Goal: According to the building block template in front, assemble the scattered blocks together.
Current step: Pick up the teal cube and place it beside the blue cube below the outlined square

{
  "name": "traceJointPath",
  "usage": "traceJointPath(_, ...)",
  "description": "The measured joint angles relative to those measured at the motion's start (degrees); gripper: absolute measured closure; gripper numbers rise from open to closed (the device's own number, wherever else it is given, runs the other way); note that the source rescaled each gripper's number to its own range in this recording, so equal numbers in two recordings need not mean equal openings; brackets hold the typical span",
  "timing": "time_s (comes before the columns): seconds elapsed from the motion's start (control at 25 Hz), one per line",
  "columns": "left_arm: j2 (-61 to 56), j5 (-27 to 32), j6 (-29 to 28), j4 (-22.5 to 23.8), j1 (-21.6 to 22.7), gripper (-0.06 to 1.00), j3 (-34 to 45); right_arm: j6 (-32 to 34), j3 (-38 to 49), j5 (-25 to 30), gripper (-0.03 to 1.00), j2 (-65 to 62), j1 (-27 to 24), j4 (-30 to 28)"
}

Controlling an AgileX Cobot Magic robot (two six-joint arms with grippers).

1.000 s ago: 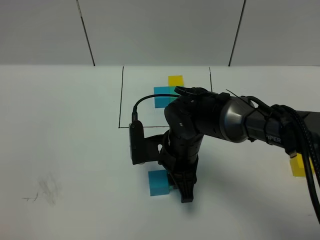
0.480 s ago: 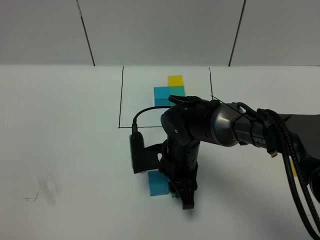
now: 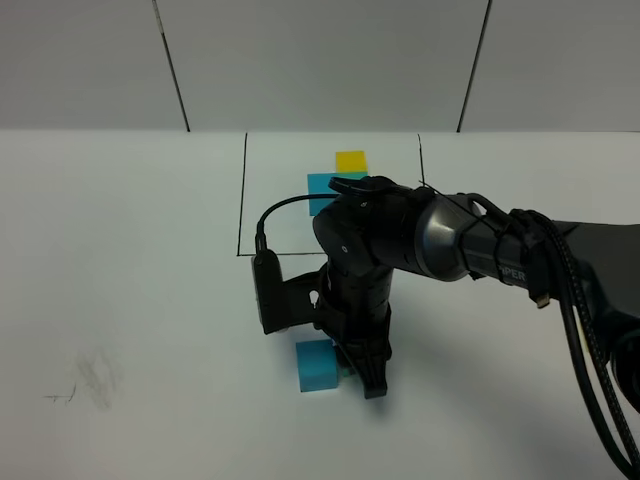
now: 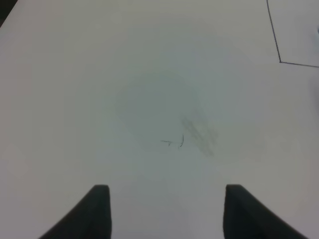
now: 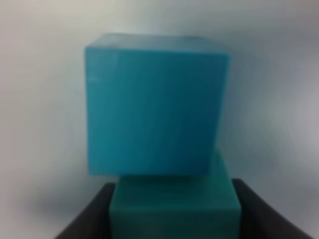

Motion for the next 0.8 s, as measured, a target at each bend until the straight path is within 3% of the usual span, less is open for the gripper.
traceJointPath(0.24, 0.0, 0.0, 0.0, 0.0, 0.0, 0.8, 0.0, 0.0, -1.2, 3.4, 0.94, 0.6, 0.0, 1.1)
traceJointPath(0.8, 0.0, 0.0, 0.1, 0.0, 0.0, 0.8, 0.0, 0.0, -1.2, 2.0, 0.94, 0.8, 0.0, 2.9)
